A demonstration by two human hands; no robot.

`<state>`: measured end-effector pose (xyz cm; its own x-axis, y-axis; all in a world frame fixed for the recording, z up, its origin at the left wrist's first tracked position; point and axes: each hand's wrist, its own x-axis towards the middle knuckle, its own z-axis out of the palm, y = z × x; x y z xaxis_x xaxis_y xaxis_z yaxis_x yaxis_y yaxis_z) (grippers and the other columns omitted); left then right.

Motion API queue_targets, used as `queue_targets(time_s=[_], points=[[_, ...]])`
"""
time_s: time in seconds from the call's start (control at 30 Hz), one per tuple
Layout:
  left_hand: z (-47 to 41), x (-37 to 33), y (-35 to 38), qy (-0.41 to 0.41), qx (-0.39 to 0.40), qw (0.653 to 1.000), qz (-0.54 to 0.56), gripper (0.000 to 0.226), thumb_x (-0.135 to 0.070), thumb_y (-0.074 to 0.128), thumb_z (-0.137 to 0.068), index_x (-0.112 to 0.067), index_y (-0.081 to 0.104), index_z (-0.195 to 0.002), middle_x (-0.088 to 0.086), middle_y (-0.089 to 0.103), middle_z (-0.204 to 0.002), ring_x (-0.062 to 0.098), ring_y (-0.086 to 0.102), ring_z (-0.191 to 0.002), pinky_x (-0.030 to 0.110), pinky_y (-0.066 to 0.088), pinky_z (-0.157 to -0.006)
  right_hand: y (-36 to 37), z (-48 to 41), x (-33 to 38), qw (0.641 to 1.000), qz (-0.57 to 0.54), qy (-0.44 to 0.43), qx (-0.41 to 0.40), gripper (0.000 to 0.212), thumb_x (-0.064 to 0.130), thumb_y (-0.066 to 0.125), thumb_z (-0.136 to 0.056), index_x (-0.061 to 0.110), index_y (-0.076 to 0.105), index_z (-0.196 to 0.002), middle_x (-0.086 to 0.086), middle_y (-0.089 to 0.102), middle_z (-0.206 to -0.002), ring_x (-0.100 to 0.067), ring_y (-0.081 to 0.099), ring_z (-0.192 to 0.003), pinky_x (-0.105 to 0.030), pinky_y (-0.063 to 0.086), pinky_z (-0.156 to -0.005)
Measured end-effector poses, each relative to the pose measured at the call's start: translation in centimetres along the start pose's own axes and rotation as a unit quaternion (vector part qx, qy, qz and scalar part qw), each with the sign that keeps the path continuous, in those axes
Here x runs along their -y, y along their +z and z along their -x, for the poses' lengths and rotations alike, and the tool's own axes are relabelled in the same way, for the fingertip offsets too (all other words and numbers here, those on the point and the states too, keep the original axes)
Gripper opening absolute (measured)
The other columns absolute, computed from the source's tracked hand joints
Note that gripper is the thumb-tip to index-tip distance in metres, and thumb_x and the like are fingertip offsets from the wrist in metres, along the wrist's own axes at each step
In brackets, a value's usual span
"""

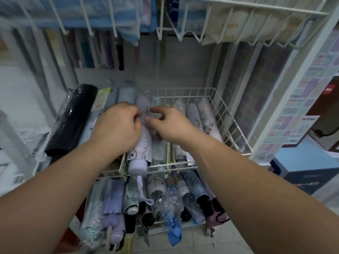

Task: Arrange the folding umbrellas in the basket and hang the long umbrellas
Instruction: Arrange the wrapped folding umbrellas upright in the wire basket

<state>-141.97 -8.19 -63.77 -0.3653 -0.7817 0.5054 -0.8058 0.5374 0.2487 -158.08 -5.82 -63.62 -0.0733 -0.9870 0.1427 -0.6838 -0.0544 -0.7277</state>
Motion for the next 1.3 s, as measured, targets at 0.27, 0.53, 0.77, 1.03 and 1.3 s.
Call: queue_targets(time_s=[0.27, 0.53, 0.77, 1.03, 1.3], points=[[1.1, 2.4, -2.6, -0.02, 0.052, 0.992, -0.114, 0.034, -0.028, 0.063, -0.087, -0.021, 0.068, -0.121, 0.005, 0.064, -0.124, 0.034, 0.05, -0.119, 0.051, 0.047, -0.096, 1.4, 1.0, 2.7, 0.993, 0.115, 0.023, 0.025, 0.097, 0.071, 0.075, -0.066, 0.019, 0.049, -0.144, 0.001, 0.055, -0.144, -0.021, 0.056, -0.126, -0.024, 0.041, -0.087], [1.9, 1.5, -2.6, -0.008, 0.042, 0.996, -0.084, 0.035, -0.025, 0.058, -0.093, -0.022, 0.066, -0.127, 0.002, 0.062, -0.133, 0.033, 0.048, -0.125, 0.048, 0.04, -0.102, 2.0, 1.6, 2.8, 0.998, 0.025, 0.04, -0.028, 0.085, 0.037, 0.077, -0.073, 0.024, 0.04, -0.148, -0.001, 0.057, -0.139, -0.022, 0.058, -0.12, -0.028, 0.047, -0.086], [1.2, -3.9, -1.5, 0.032, 0.061, 0.998, -0.01, 0.044, -0.03, 0.055, -0.098, -0.024, 0.055, -0.142, 0.008, 0.062, -0.135, 0.035, 0.05, -0.127, 0.044, 0.041, -0.105, -3.0, 2.6, -0.5, 0.99, -0.005, 0.017, -0.137, 0.067, 0.031, 0.073, -0.077, 0.03, 0.053, -0.14, 0.0, 0.063, -0.132, -0.018, 0.06, -0.117, -0.025, 0.047, -0.091], [-2.1, -11.7, 5.7, -0.009, 0.201, 0.959, 0.199, 0.059, -0.028, 0.05, -0.102, -0.036, 0.028, -0.156, 0.006, 0.045, -0.156, 0.027, 0.048, -0.138, 0.035, 0.04, -0.112, -9.9, 4.1, -6.8, 0.979, 0.095, 0.058, -0.171, 0.066, 0.028, 0.068, -0.081, 0.026, 0.048, -0.145, -0.008, 0.064, -0.132, -0.028, 0.06, -0.119, -0.028, 0.046, -0.09], [-3.1, -15.1, 9.8, -0.042, 0.245, 0.942, 0.225, 0.065, -0.013, 0.043, -0.1, -0.033, 0.024, -0.159, 0.011, 0.055, -0.145, 0.033, 0.059, -0.12, 0.025, 0.042, -0.084, -10.6, 3.6, -10.0, 0.975, 0.126, 0.09, -0.159, 0.057, 0.033, 0.063, -0.088, 0.022, 0.05, -0.143, -0.013, 0.065, -0.13, -0.033, 0.061, -0.119, -0.034, 0.049, -0.095]])
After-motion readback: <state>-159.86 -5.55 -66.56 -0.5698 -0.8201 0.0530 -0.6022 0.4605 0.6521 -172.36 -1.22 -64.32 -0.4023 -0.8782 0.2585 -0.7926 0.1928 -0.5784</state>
